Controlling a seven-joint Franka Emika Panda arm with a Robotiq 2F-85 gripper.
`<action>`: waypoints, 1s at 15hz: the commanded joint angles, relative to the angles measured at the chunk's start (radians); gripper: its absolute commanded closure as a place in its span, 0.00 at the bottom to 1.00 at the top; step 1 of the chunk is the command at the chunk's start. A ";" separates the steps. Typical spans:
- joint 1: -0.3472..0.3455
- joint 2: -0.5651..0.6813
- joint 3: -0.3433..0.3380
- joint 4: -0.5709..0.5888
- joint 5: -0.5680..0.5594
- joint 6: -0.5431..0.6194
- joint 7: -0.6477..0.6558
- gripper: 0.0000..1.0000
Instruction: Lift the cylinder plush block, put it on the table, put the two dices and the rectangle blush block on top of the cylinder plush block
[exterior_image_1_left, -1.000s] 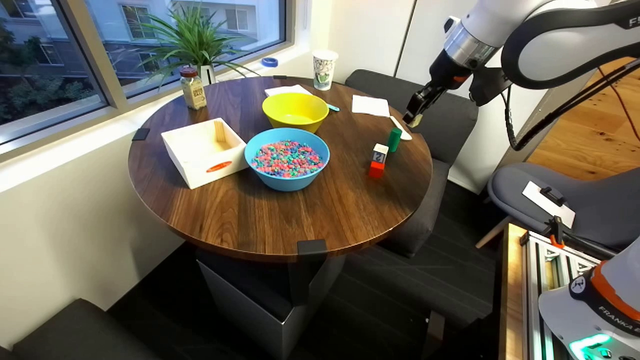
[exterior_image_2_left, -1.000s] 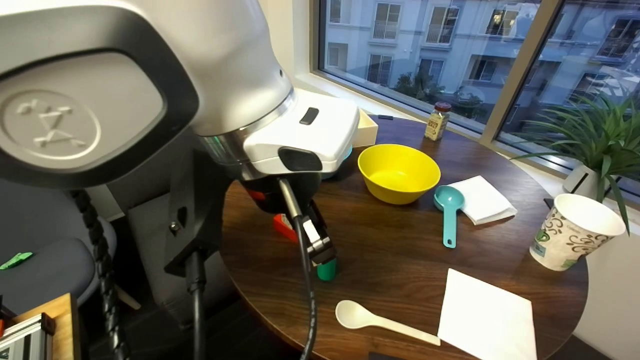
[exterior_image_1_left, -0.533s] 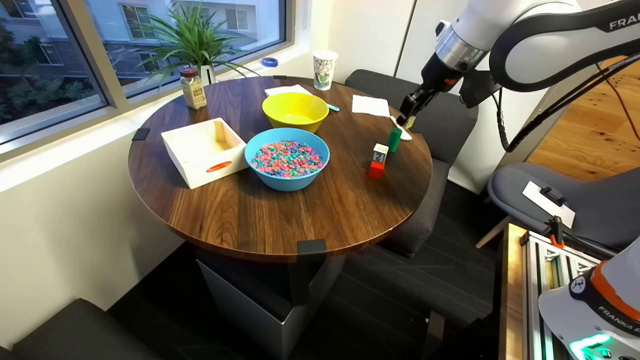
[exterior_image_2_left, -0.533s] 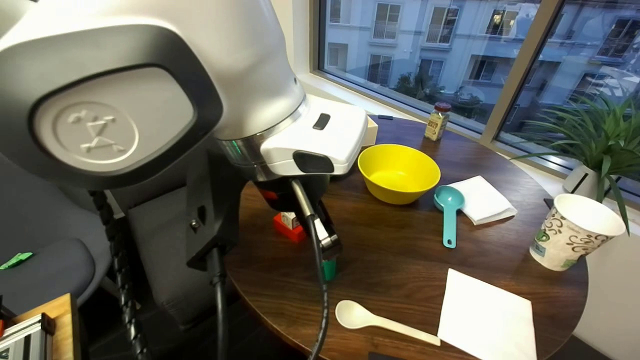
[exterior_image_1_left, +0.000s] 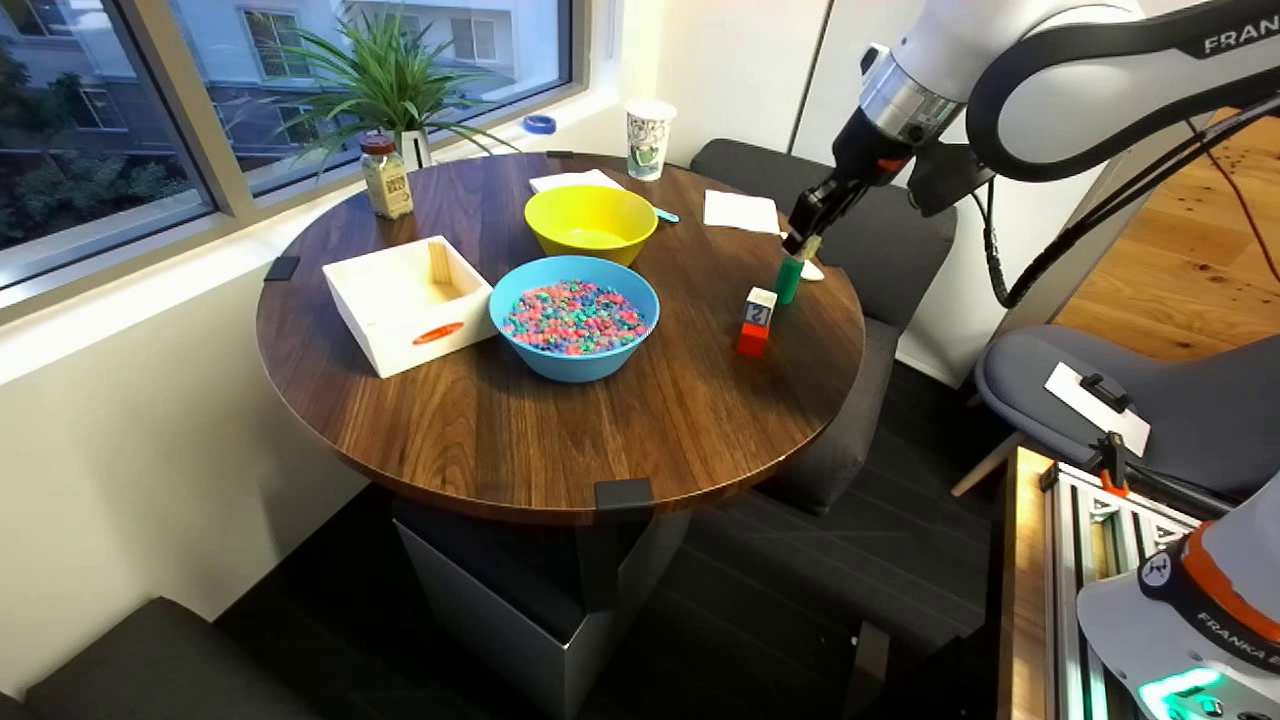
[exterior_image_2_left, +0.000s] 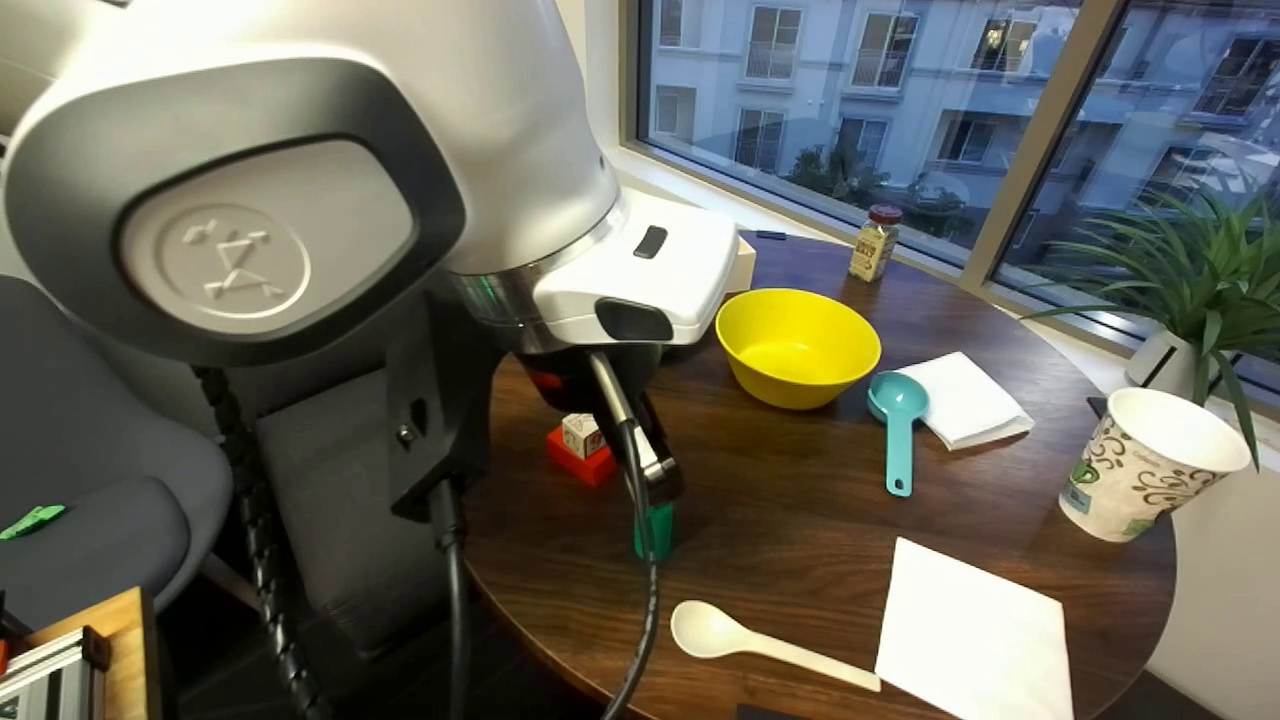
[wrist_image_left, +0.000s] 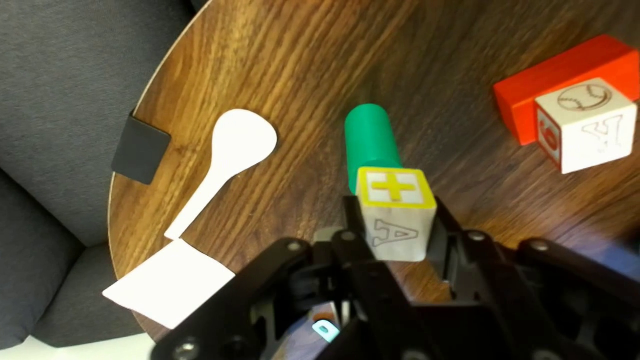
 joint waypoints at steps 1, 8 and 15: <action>0.008 0.011 -0.004 0.007 0.011 -0.004 -0.001 0.91; 0.004 0.015 -0.001 0.002 -0.005 -0.001 0.006 0.91; -0.003 0.015 0.000 0.004 -0.025 -0.003 0.012 0.91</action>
